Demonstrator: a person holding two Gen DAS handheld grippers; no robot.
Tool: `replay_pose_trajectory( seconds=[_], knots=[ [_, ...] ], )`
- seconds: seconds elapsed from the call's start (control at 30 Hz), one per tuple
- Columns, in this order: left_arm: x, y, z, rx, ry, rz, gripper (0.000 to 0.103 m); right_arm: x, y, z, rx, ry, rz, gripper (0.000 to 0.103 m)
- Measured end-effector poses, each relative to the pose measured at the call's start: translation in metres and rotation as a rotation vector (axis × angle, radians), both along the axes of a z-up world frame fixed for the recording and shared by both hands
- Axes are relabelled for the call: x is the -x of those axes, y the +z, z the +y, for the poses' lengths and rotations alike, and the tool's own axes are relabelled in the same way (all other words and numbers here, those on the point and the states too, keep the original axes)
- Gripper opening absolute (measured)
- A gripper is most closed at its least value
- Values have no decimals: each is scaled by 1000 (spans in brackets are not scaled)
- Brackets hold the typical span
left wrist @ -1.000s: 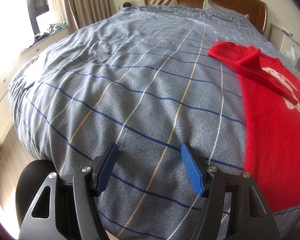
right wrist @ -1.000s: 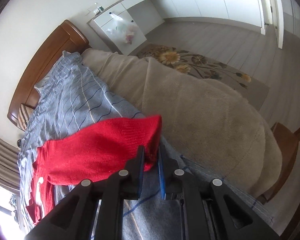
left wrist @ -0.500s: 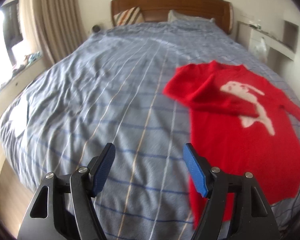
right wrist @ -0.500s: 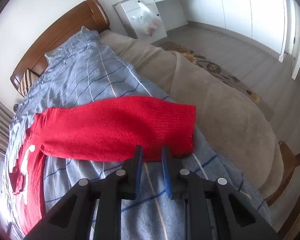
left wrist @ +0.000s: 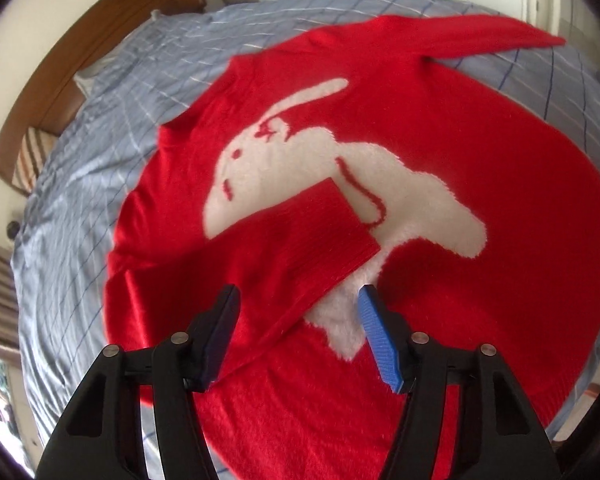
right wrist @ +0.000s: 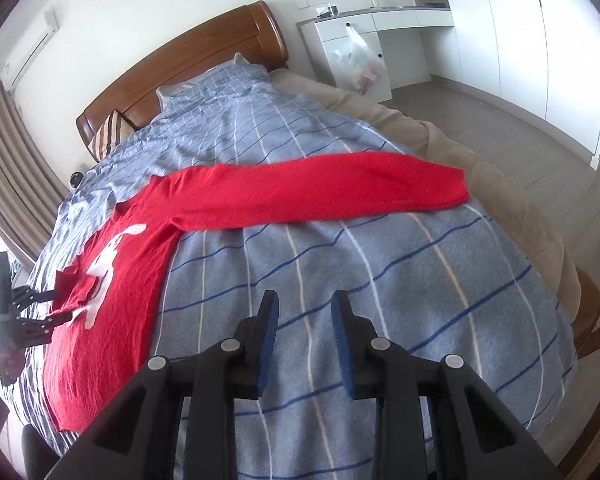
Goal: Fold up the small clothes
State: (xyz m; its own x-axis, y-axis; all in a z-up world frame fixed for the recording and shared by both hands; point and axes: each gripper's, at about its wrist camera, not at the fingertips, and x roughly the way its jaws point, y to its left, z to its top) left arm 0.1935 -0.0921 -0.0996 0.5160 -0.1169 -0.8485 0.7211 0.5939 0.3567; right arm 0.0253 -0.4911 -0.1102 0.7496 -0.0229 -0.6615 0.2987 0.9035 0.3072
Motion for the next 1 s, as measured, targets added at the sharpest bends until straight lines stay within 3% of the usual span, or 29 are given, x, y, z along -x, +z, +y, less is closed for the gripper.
replay_pose_trajectory(
  seconds=[0.03, 0.07, 0.1, 0.17, 0.27, 0.37, 0.43, 0.57, 0.73, 0.87, 1.0],
  knots=[
    [0, -4, -5, -9, -13, -9, 62, 3, -1, 5, 0, 1, -5, 28],
    [-1, -6, -7, -3, -15, 2, 42, 4, -2, 9, 1, 5, -10, 28],
    [-5, -6, -7, 20, 2, 34, 3, 6, -2, 14, 7, 8, -15, 28],
    [-11, 5, 2, 89, 71, 29, 3, 11, -2, 23, 28, 16, -25, 28],
    [-22, 42, 44, 264, 240, -20, 3, 17, -3, 34, 52, 26, -40, 28],
    [-36, 79, 129, 467, 518, -74, 3, 21, -5, 39, 49, 20, -60, 28],
    [-42, 88, 194, 545, 728, -107, 3, 20, -8, 42, 41, 12, -69, 28],
    [-40, 70, 308, 587, 1073, -102, 3, 12, -16, 53, 43, 34, -63, 28],
    [-16, 35, 380, 531, 1348, -146, 3, 7, -22, 68, 71, 75, -48, 28],
    [1, 3, 399, 534, 1488, -120, 3, 6, -26, 71, 79, 78, -30, 28],
    [7, -17, 396, 522, 1520, -117, 3, 5, -29, 69, 74, 66, -18, 28]
  ],
)
